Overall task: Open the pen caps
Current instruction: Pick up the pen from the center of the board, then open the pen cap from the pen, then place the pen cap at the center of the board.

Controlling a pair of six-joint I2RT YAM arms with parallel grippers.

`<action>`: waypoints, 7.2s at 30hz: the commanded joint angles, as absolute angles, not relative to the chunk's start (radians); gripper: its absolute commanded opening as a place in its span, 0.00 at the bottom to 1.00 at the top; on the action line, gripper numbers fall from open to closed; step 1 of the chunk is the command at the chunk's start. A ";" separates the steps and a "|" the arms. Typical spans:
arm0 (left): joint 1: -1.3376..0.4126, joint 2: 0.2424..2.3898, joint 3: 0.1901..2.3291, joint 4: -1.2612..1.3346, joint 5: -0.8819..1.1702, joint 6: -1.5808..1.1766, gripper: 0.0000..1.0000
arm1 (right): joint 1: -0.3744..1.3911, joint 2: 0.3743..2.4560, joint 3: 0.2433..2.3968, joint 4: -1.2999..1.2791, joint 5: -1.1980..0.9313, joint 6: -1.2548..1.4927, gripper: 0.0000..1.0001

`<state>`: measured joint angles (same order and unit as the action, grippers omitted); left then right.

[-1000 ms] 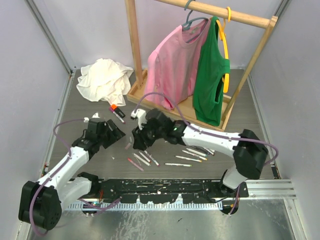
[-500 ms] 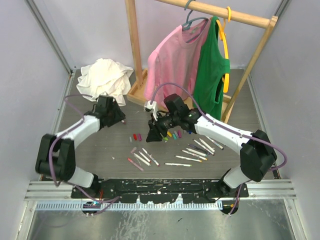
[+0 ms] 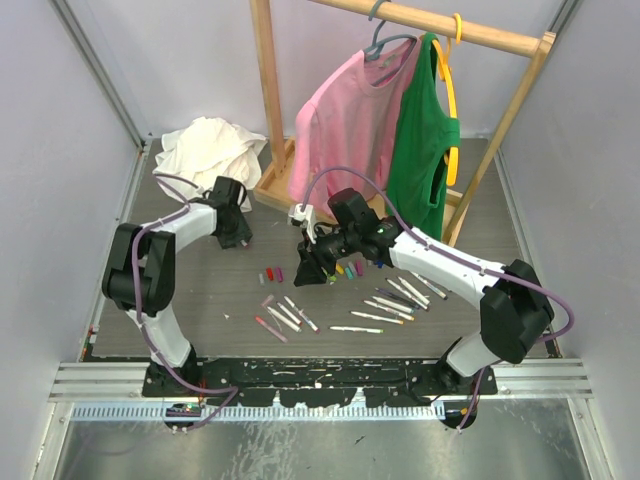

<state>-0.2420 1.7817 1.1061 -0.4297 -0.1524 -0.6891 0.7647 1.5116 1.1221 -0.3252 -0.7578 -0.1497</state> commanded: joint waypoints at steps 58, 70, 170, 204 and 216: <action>-0.872 0.905 0.427 0.743 0.056 -0.651 0.00 | 0.494 1.228 0.659 0.868 -1.001 0.673 0.67; -0.937 0.968 0.457 0.781 0.054 -0.645 0.00 | 0.495 1.248 0.631 0.910 -0.969 0.724 0.48; -0.453 0.820 0.790 0.352 0.276 -0.706 0.00 | 0.648 1.373 0.856 0.307 -1.136 0.328 0.01; -0.387 1.155 0.505 -0.238 -0.125 -0.871 0.05 | 0.861 1.554 0.939 0.061 -0.835 0.200 0.01; -0.352 1.262 0.553 -0.247 -0.098 -0.876 0.30 | 0.869 1.611 0.948 0.094 -0.776 0.361 0.02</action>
